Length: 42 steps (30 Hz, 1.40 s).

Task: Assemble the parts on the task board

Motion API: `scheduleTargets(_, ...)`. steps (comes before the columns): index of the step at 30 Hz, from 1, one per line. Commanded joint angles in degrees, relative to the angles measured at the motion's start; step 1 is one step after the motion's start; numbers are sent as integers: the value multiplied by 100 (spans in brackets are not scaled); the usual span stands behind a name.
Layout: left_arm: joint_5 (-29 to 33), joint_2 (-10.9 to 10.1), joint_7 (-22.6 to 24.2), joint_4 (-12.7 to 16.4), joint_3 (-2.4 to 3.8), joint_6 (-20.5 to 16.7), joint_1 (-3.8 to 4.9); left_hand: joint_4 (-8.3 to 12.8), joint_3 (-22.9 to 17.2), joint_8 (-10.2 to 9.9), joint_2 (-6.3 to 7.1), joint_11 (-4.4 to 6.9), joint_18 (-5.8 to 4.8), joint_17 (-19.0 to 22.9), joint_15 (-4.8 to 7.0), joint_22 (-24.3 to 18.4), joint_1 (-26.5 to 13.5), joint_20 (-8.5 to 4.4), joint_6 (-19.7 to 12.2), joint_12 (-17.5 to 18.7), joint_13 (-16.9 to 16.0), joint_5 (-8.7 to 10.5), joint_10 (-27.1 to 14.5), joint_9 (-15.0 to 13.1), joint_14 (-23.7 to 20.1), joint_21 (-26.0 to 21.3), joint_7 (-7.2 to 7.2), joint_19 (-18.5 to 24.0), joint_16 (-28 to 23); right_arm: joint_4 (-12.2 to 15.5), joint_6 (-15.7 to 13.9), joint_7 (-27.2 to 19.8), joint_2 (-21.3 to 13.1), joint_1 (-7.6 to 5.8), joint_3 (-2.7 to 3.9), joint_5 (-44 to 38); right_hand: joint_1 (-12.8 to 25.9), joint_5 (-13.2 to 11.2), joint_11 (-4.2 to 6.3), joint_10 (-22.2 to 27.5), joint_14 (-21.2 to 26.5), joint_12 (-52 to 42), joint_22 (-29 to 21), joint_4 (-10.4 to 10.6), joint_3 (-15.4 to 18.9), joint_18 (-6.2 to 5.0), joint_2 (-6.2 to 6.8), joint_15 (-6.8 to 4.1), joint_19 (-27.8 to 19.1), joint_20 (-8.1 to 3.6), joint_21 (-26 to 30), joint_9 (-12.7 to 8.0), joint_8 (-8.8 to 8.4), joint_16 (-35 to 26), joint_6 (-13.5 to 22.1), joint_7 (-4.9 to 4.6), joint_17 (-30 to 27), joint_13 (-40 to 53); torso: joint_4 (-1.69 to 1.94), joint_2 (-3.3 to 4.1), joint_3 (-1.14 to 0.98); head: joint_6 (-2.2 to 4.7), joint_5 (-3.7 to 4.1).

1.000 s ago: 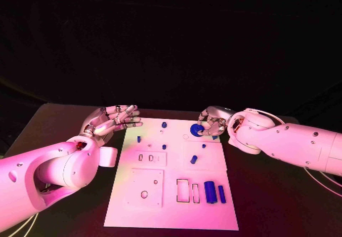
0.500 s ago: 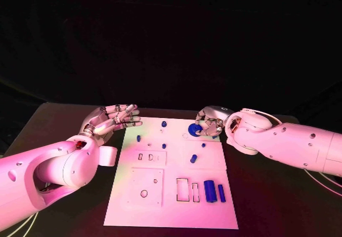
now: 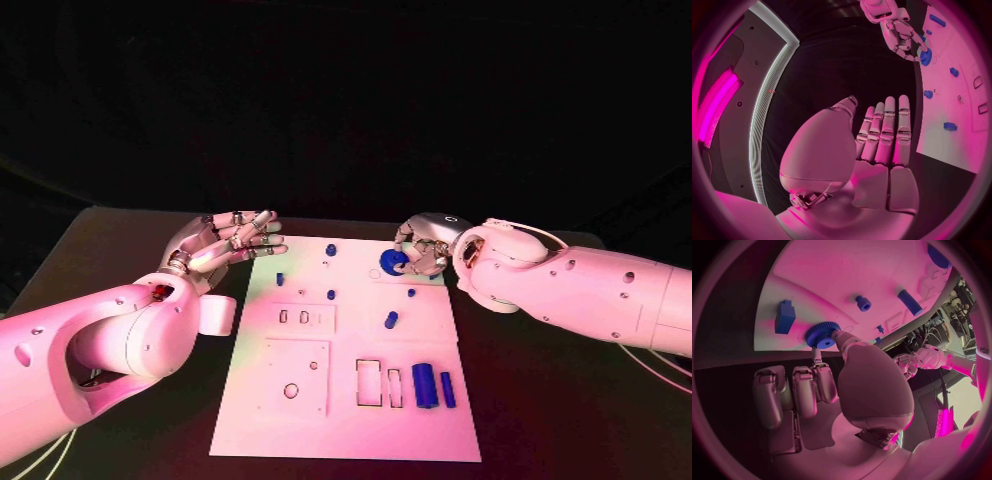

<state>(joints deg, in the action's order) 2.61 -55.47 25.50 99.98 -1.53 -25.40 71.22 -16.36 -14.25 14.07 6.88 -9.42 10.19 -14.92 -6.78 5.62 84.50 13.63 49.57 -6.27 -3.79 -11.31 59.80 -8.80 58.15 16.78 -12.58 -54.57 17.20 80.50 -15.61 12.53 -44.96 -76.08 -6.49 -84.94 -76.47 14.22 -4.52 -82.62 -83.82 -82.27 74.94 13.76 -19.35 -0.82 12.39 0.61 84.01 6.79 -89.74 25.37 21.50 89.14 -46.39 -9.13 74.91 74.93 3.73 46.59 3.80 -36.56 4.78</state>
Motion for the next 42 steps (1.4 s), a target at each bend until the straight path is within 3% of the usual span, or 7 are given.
scheduleTargets(1, 7, 14, 16, 7, 4, 114, 14, -4, -45, -32, 12, -36, 36, -9, -33, -9, -46, -5, -14, 37, 3, 28, 3, 5, 6, -38, -35, -29, -25, 10, 238, 161, 19, 39, -29, -232, 19, 69, 6, -36, -572, -38, 1506, 38, -2, 82, 21, -9, 599, 1, -26, -5, -12, 26, -49, 0, 1296, 698, 4, 2, -3, -1, 0)
scheduleTargets(13, 7, 13, 10, 6, 4, 107, 14, -6, -47, -36, 12, -39, 36, -12, -34, -11, -49, -4, -18, 44, 4, 29, 1, 6, 5, -41, -38, -29, -28, 2, 200, 233, 49, 40, -35, -355, -41, 296, 26, -125, -587, -130, 1506, 41, -85, 82, 5, -26, 599, -14, -26, -12, -2, 46, -126, 19, 1363, 797, -8, 0, -3, 6, -2)
scheduleTargets(15, 7, 13, 9, 6, 4, 106, 14, -6, -47, -36, 12, -39, 36, -12, -34, -11, -49, -4, -18, 44, 4, 29, 1, 6, 5, -41, -38, -29, -28, 13, 100, 252, 48, 41, -36, -382, -98, 414, 38, -139, -588, -145, 1506, 16, -158, 82, -19, -36, 599, -23, -26, -16, 2, 48, -168, 30, 1369, 814, -4, 0, -2, 5, 2)
scheduleTargets(24, 7, 11, -4, 0, 4, 107, 14, -5, -66, -43, -5, -41, 37, -20, -36, -18, -45, -3, -21, 58, 4, 28, -1, 9, 4, -47, -43, -30, -35, 169, -358, 296, 13, 44, -37, -453, -142, 412, 93, -260, -596, -269, 1506, -2, -375, 82, -86, -81, 599, -61, -26, -42, -2, 59, -382, 94, 1407, 948, 6, 7, -2, 19, -10)
scheduleTargets(30, 8, 11, -6, -10, 4, 110, 14, 0, -81, -46, -12, -42, 38, -25, -37, -22, -35, -2, -20, 65, 3, 27, 2, 10, 4, -50, -42, -32, -40, 354, -702, 410, -13, 35, -30, -555, -89, 554, 117, -311, -597, -319, 1506, 9, -490, 82, -80, -106, 599, -88, -26, -68, -38, 60, -478, 119, 1412, 1004, 1, 4, -4, 29, -25)
scheduleTargets(33, 8, 13, -6, -15, 4, 113, 14, 0, -81, -46, -12, -42, 38, -25, -37, -22, -35, -2, -20, 65, 3, 27, 2, 10, 4, -50, -42, -32, -40, 489, -849, 534, -21, 1, -20, -674, 12, 319, 126, -312, -595, -316, 1506, 49, -518, 82, -64, -114, 599, -100, -26, -87, -74, 58, -522, 128, 1403, 1002, -1, 2, -1, 35, -41)
scheduleTargets(42, 8, 19, -6, -25, 4, 117, 14, 3, -89, -48, -15, -41, 38, -28, -36, -23, -28, -2, -19, 69, 2, 26, 4, 10, 5, -52, -41, -33, -43, 877, -952, 696, 118, -64, -10, -946, 40, 229, 128, -315, -596, -316, 1506, 49, -536, 82, -51, -118, 599, -104, -26, -96, -98, 59, -539, 130, 1405, 1004, 2, 7, -4, 33, -92)
